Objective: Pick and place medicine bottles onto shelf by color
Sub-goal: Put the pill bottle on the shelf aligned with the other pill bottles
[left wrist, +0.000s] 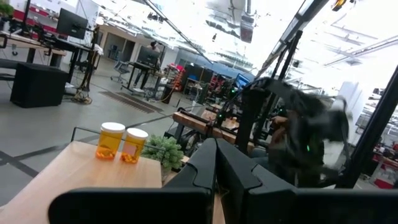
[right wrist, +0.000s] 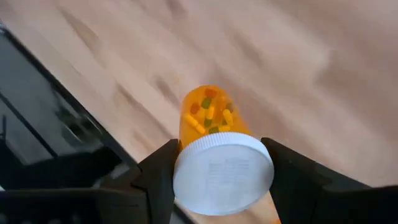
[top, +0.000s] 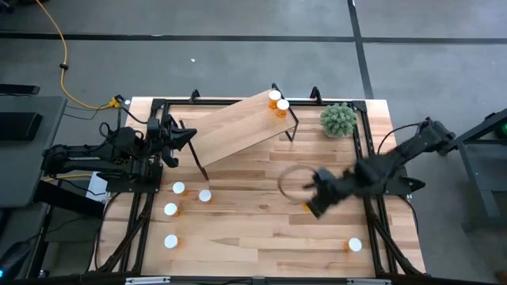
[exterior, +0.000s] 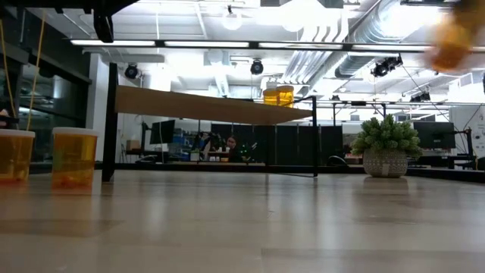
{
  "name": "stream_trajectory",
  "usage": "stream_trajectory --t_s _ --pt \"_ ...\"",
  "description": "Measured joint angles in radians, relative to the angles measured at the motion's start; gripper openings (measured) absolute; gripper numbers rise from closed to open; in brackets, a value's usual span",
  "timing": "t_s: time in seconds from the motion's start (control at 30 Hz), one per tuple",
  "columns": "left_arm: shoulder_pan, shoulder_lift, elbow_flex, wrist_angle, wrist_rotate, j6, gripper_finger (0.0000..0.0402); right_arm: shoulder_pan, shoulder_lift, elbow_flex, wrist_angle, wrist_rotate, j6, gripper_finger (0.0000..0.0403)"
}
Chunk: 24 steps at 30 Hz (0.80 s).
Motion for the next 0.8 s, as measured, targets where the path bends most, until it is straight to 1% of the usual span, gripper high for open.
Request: stream_trajectory --t_s 0.1,0.2,0.37,0.47,0.57,0.7,0.8 --pt "0.0 0.0 0.0 0.0 0.0 0.0 0.0 -0.142 0.035 0.144 -0.071 0.017 -0.226 0.0199" --pt "0.0 0.0 0.0 0.0 0.0 0.0 0.0 -0.275 0.105 0.297 -0.179 0.043 -0.44 0.0199" --pt "0.0 0.0 0.0 0.0 0.0 0.0 0.0 -0.467 0.247 0.532 -0.325 0.089 -0.697 0.0199" --pt "0.0 0.0 0.0 0.004 0.0 0.0 0.0 -0.568 0.328 0.636 -0.368 0.12 -0.757 0.0199" --pt "0.0 0.0 0.0 0.005 0.0 0.0 0.0 -0.656 0.409 0.714 -0.392 0.124 -0.794 0.0199" --pt "0.0 0.0 0.0 0.033 0.0 0.0 0.0 -0.747 0.507 0.791 -0.439 0.124 -0.811 0.0199" --pt "0.0 0.0 0.0 0.069 0.0 0.0 0.0 -0.797 0.566 0.82 -0.501 0.123 -0.828 0.0199"
